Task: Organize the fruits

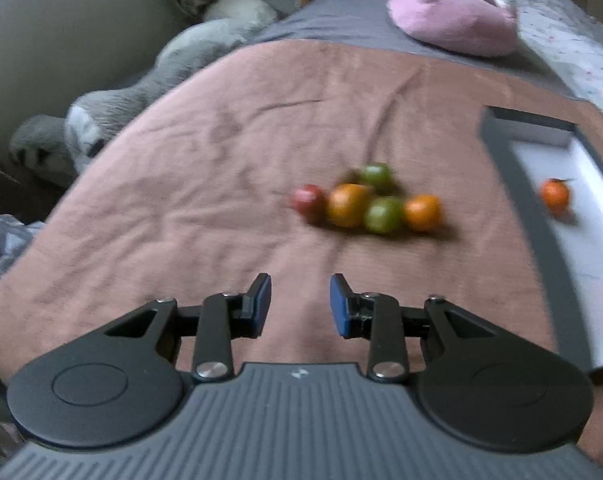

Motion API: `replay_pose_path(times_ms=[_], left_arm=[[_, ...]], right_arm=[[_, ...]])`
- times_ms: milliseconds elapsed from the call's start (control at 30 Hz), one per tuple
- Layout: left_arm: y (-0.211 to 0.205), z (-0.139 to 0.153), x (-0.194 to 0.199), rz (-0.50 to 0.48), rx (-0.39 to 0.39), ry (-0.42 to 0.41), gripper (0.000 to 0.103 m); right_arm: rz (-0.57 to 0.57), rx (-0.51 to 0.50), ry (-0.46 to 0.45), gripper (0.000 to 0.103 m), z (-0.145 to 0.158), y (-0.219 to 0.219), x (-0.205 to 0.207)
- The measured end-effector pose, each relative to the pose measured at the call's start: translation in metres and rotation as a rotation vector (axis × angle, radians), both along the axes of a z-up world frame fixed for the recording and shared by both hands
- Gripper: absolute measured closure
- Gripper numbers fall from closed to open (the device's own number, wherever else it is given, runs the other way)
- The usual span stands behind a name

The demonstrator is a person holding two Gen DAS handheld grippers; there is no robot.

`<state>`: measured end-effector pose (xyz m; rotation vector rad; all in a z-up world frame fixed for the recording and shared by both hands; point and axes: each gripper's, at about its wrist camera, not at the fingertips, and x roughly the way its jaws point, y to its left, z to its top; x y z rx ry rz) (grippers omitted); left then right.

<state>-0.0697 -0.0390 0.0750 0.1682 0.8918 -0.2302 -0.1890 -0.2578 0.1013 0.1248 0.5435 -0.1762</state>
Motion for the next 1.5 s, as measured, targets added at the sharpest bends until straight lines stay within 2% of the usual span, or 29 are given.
replay_pose_path(times_ms=[233,533,767,833,933,967,1033,1133,1300,1500], left_arm=[[-0.049,0.002,-0.019,-0.082,0.034,-0.034,0.065],[-0.067,-0.011,-0.017,-0.085,0.054,-0.023,0.065],[-0.083,-0.027,0.003,-0.074,0.064,0.003,0.065],[-0.083,-0.030,0.012,-0.057,0.037,0.022,0.065],[-0.067,-0.029,0.022,-0.057,-0.072,0.048,0.065],[-0.064,-0.030,0.022,-0.073,-0.073,0.045,0.064],[-0.058,-0.032,0.023,-0.080,-0.025,0.015,0.047],[-0.054,-0.032,0.022,-0.086,-0.032,-0.026,0.037],[-0.072,-0.034,0.029,-0.108,-0.056,-0.036,0.038],[-0.099,-0.044,0.039,-0.100,0.033,-0.064,0.039]], right_arm=[[-0.049,0.064,-0.060,0.066,-0.006,-0.020,-0.010],[-0.048,0.065,-0.061,0.066,-0.010,-0.024,-0.009],[-0.038,0.067,-0.049,0.066,-0.012,-0.024,-0.007],[-0.036,0.067,-0.048,0.066,-0.012,-0.025,-0.005],[-0.029,0.068,-0.049,0.066,-0.012,-0.025,-0.005],[-0.027,0.068,-0.049,0.066,-0.012,-0.024,-0.005],[-0.022,0.072,-0.055,0.066,-0.011,-0.025,-0.005],[-0.015,0.079,-0.067,0.066,-0.011,-0.026,-0.003],[-0.003,0.076,-0.062,0.066,-0.012,-0.026,-0.002],[-0.011,0.094,-0.063,0.066,-0.012,-0.030,-0.001]])
